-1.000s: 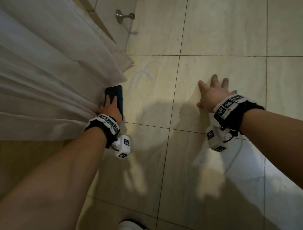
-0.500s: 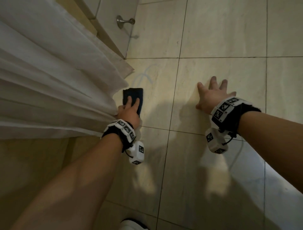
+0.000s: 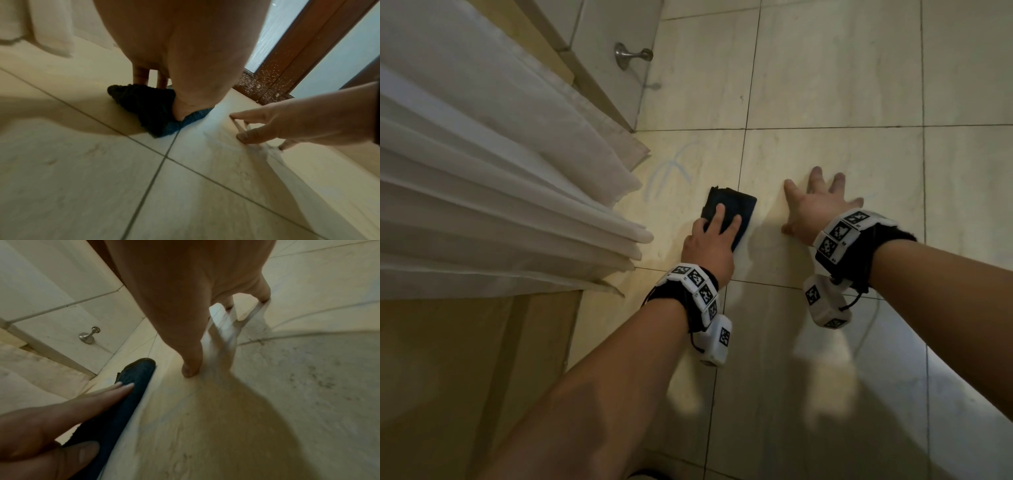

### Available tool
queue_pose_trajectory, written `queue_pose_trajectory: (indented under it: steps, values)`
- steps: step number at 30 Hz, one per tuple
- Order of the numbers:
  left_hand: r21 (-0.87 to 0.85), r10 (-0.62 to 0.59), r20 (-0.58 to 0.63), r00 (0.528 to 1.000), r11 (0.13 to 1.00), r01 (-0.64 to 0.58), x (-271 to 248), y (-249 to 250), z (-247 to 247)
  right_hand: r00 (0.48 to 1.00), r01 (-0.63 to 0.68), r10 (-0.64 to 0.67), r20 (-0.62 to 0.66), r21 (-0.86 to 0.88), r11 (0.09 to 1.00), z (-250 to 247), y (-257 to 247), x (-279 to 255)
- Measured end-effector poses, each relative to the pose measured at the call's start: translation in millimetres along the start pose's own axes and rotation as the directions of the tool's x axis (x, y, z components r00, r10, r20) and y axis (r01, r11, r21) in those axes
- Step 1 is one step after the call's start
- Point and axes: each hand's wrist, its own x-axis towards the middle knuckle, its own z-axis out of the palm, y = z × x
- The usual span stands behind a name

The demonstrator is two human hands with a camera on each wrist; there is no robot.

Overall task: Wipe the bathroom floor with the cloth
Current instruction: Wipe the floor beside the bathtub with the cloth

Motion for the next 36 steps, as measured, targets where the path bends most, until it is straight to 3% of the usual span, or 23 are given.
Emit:
queue_pose_trajectory:
  steps: [17,23,29,36]
  values:
    - [0.034,-0.087,-0.066,0.994,0.995,0.089,78,-16,-33,0.999,-0.010,0.010,-0.046,0.003,1.000,7,1,5]
    - [0.028,-0.203,0.010,0.979,0.979,0.203,97,-75,-46,0.999,-0.019,0.019,-0.039,0.003,1.000,8,2,5]
    - [0.109,-0.424,0.050,0.904,0.902,0.417,87,-171,-28,1.000,-0.025,0.026,-0.018,0.017,1.000,5,0,6]
    - [0.097,-0.446,0.067,0.892,0.893,0.439,74,-177,-24,1.000,-0.001,0.001,-0.016,0.024,1.000,3,1,4]
